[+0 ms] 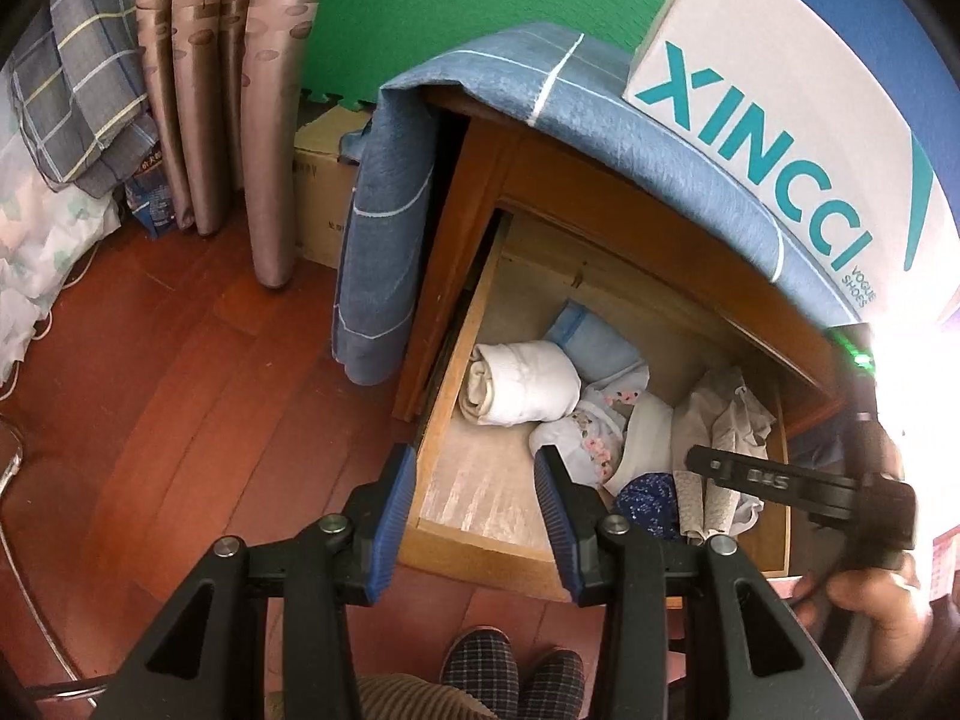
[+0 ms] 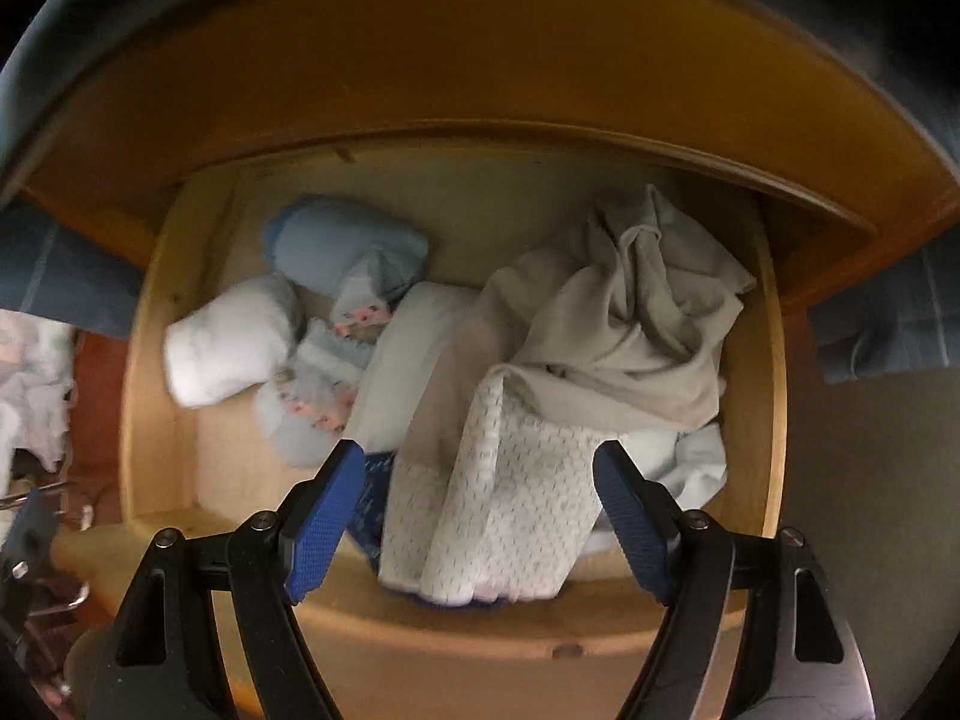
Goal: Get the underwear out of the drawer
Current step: 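Move the right tool into the drawer and close it on the white hexagon-print cloth, then lower the left tool onto the navy patterned cloth and close on it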
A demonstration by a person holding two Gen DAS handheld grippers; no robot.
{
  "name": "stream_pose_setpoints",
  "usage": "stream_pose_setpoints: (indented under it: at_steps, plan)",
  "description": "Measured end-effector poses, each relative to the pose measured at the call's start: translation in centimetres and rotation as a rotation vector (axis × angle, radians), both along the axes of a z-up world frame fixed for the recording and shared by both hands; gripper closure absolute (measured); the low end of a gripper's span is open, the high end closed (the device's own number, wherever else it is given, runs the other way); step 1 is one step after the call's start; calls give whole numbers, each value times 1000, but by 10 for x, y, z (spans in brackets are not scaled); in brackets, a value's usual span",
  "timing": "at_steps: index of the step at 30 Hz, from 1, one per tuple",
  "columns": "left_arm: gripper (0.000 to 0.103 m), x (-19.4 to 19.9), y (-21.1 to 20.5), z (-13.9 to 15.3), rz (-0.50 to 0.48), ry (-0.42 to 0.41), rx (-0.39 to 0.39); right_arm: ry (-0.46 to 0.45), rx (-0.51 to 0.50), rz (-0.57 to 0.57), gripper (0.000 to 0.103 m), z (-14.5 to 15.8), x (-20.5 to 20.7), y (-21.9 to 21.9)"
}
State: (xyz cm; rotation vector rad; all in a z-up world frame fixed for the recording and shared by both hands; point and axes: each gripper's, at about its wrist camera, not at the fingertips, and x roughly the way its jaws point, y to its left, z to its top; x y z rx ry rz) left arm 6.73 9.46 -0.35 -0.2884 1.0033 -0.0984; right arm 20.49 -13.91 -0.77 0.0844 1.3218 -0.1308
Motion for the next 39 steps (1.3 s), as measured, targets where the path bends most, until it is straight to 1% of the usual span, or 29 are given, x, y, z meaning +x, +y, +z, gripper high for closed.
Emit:
stream_pose_setpoints:
  at_steps: [2,4,6,8,10,12,14,15,16,17,18,19,20,21,22,26,28,30,31,33,35,36,37,38,39]
  plan:
    - [61,0,2,-1,3,0,-10,12,-24,-11,27,-7,5,1]
    - [61,1,3,-2,4,2,-19,29,-15,-25,27,-14,10,1]
    - [61,2,3,-2,5,4,-28,39,-37,-37,26,-18,13,2]
    - [61,3,4,-3,6,7,-36,50,-51,-45,21,-22,19,3]
    - [61,3,6,-4,8,8,-38,81,-69,-66,21,-29,23,2]
    - [61,3,7,-5,10,11,-46,80,-70,-71,21,-30,28,0]
    - [61,4,9,-6,17,13,-58,95,-108,-56,24,-32,28,-2]
    - [61,4,10,-6,21,13,-62,96,-111,-54,29,-32,27,-5]
    - [61,4,11,-6,25,13,-69,92,-92,-60,33,-32,26,-9]
    - [61,4,12,-6,27,14,-74,95,-69,-73,34,-32,25,-14]
    - [61,5,12,-7,26,14,-77,97,-51,-76,42,-32,24,-18]
    - [61,4,12,-7,27,13,-78,99,-36,-76,47,-31,23,-22]
    - [61,4,12,-6,25,12,-76,98,-35,-74,48,-30,23,-25]
    - [61,4,11,-6,24,11,-74,98,-37,-63,53,-30,23,-26]
    - [61,5,12,-7,25,11,-73,97,-33,-61,55,-29,23,-28]
    - [61,6,12,-8,28,14,-76,112,-5,-64,55,-34,26,-34]
    - [61,5,11,-7,27,14,-70,132,13,-65,49,-37,29,-37]
    - [61,6,10,-8,25,18,-70,144,11,-59,47,-42,34,-35]
    - [61,5,11,-7,25,19,-69,148,8,-53,43,-46,38,-33]
    - [61,6,10,-7,25,22,-68,174,3,-40,41,-50,43,-32]
    - [61,6,10,-7,24,22,-63,168,4,-32,45,-52,44,-24]
    - [61,6,9,-7,23,24,-60,160,-2,-22,50,-51,44,-24]
    - [61,6,9,-7,23,25,-60,155,3,-27,58,-50,41,-25]
    - [61,6,10,-8,24,27,-59,151,21,-39,60,-52,36,-30]
    - [61,6,10,-8,25,27,-60,143,41,-55,65,-51,34,-34]
